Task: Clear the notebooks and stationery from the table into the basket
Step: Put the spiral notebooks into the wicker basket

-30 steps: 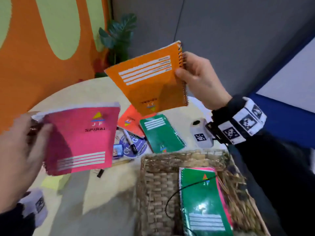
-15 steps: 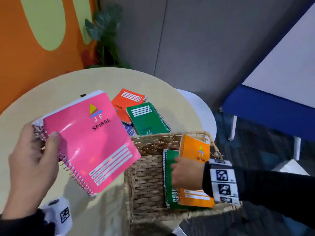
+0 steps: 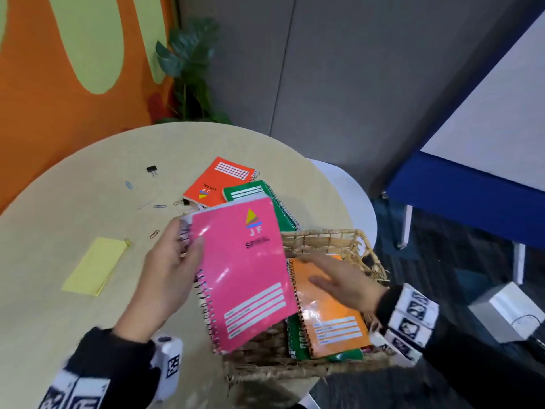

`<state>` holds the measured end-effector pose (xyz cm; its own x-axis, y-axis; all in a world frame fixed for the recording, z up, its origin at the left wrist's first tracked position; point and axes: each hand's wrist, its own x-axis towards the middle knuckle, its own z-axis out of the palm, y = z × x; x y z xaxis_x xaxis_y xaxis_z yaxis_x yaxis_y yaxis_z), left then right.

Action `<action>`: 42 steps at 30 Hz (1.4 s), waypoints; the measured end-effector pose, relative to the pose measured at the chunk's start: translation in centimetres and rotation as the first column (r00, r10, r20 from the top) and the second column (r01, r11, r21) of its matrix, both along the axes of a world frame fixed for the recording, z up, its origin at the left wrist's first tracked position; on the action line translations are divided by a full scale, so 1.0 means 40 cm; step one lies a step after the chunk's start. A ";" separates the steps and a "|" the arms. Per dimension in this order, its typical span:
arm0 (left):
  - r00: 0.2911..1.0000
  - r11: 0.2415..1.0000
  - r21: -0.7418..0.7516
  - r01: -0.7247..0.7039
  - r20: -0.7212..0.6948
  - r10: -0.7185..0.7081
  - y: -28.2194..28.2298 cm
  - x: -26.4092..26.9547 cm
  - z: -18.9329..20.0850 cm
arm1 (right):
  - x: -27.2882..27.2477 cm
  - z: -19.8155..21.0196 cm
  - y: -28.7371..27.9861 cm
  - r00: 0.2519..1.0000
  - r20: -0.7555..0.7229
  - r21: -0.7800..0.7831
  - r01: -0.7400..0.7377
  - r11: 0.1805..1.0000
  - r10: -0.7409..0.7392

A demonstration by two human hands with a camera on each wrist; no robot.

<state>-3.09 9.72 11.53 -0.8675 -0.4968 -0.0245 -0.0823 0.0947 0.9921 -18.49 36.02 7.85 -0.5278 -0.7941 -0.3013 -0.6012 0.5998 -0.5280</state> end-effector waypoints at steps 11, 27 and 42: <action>0.875 0.893 -0.118 0.435 0.287 -0.389 0.181 -0.186 -0.036 | -0.002 0.018 0.159 0.461 0.793 -0.138 0.773 0.620 -0.398; 0.695 0.148 -0.680 0.718 0.689 -0.204 -0.125 -0.449 -0.109 | -0.049 -0.031 0.113 0.874 -0.207 0.542 0.476 0.692 -0.440; 0.322 -0.460 -0.380 0.803 0.925 -0.203 0.000 -0.819 -0.267 | -0.174 0.017 -0.077 0.799 -0.090 0.267 0.595 0.758 -0.595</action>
